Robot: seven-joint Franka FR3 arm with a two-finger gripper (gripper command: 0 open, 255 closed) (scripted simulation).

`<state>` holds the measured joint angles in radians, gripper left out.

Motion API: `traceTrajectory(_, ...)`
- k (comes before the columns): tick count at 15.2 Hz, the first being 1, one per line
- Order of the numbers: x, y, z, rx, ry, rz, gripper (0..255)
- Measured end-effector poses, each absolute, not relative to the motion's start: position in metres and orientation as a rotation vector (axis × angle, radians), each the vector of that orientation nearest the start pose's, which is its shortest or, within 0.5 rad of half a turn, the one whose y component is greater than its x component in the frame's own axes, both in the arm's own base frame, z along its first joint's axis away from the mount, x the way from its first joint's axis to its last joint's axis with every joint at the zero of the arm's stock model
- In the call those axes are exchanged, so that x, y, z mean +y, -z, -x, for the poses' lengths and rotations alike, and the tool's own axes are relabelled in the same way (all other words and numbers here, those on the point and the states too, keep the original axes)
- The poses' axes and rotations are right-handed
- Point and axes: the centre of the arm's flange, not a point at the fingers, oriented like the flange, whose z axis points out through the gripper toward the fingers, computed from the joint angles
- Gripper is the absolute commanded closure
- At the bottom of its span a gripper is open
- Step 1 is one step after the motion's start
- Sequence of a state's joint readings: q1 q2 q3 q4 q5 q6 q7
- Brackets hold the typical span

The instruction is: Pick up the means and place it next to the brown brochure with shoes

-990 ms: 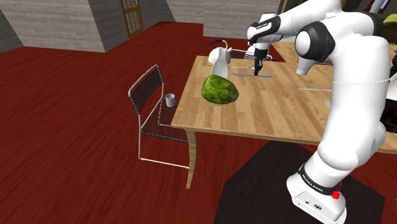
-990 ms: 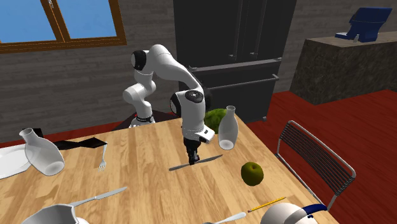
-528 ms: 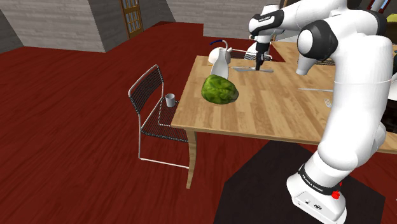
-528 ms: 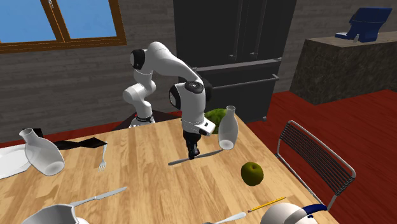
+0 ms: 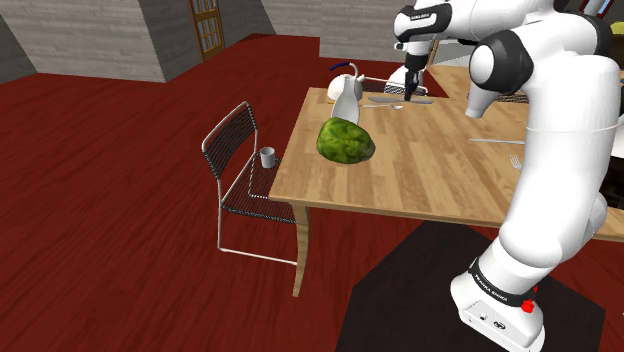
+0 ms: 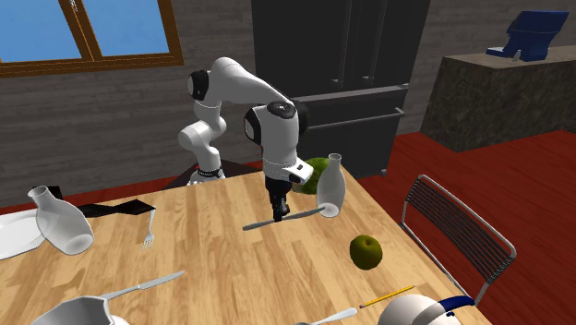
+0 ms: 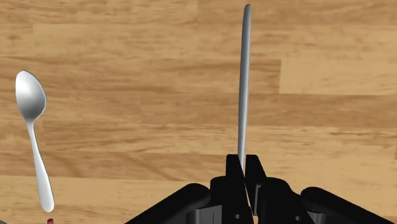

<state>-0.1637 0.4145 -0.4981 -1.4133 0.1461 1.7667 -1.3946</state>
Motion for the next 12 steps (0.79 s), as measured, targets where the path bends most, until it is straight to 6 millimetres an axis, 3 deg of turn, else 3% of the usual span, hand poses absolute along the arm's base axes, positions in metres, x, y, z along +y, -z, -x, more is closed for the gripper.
traceTrajectory(12, -0.358, -0.549, -0.569, -1.139, -0.078, 2.944, 255)
